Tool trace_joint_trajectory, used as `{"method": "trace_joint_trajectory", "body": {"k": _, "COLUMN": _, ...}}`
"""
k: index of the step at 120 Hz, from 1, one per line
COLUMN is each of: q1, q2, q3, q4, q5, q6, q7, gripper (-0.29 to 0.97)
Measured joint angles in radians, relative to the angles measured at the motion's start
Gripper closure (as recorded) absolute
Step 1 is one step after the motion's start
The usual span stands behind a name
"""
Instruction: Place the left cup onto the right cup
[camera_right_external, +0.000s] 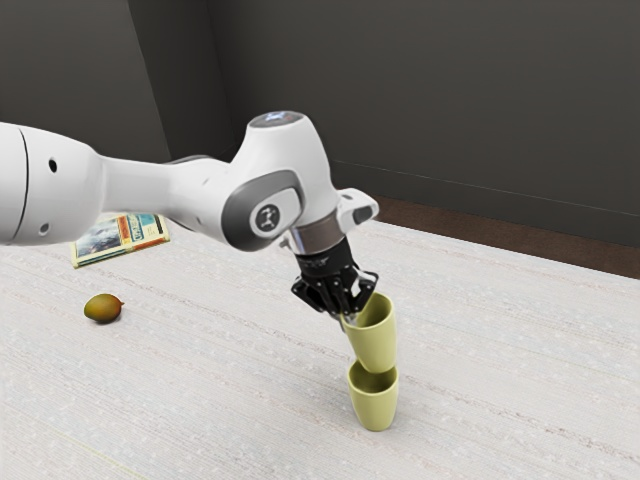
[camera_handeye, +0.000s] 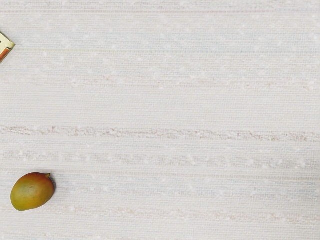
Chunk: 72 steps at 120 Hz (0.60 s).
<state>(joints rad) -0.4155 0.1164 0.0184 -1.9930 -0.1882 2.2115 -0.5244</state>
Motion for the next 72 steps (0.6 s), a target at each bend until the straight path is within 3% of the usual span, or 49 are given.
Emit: {"method": "trace_joint_trajectory", "body": {"k": 72, "q1": -0.012, "q2": -0.043, "q3": -0.001, "q4": -0.073, "q5": -0.009, "q6": -0.007, "q7": -0.027, "gripper": 0.79}}
